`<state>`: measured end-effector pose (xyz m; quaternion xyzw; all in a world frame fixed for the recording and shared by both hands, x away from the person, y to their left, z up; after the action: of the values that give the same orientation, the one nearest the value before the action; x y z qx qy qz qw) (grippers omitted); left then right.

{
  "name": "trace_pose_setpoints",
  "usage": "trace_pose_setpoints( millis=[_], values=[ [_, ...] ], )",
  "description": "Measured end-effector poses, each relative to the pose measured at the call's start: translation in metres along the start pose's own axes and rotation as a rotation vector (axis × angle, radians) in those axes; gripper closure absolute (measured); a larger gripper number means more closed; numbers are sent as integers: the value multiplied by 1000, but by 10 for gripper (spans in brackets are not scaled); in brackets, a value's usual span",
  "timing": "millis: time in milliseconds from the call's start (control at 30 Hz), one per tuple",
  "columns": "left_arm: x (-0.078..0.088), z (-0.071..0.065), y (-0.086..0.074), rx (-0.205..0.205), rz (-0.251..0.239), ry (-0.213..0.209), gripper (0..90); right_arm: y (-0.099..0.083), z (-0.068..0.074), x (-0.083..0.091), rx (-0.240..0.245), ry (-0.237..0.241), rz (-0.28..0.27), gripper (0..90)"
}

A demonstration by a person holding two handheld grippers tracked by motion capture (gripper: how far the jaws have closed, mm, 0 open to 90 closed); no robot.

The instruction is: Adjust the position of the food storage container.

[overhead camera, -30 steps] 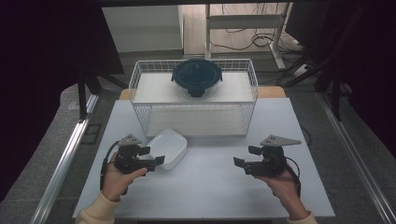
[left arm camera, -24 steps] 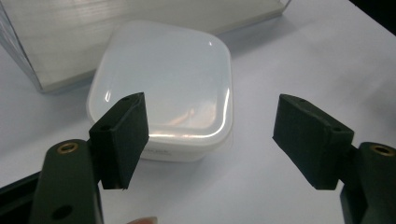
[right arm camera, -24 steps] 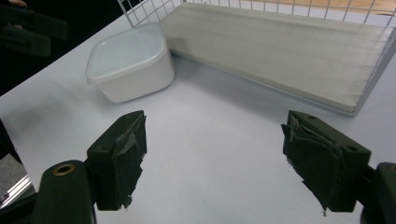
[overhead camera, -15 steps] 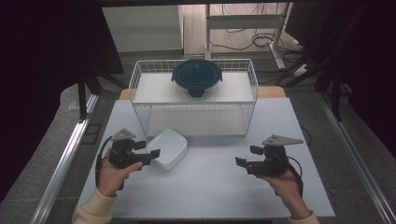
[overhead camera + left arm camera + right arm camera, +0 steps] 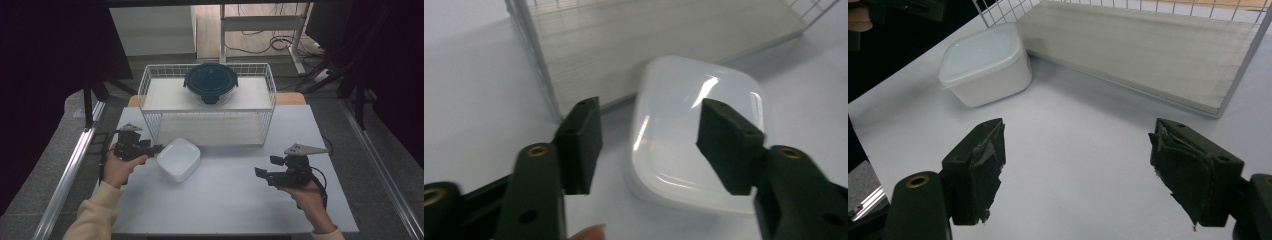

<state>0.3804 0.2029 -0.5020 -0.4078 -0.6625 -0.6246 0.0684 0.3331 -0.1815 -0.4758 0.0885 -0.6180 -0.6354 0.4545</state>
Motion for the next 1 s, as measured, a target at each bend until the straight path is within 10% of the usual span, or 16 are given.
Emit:
trace_pose_setpoints(
  millis=[367, 1000],
  values=[
    [-26, 21, -10, 30, 122, 24, 846, -5, -5, -2, -11, -17, 16, 220],
    [-48, 12, -22, -31, 219, -55, 900, -9, -9, -5, -6, -30, 30, 220]
  ],
)
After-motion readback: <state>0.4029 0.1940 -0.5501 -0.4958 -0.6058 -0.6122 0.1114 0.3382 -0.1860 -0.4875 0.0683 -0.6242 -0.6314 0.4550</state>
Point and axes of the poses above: each handheld gripper's, and its own axes: x roughly backward along the jaws, y roughly out of its top, z roughly to its left, the point moved 8 cm from there along -x, roughly forward along the jaws, and after that the axes turned 8 degrees about -z, right-handed, at the moved point
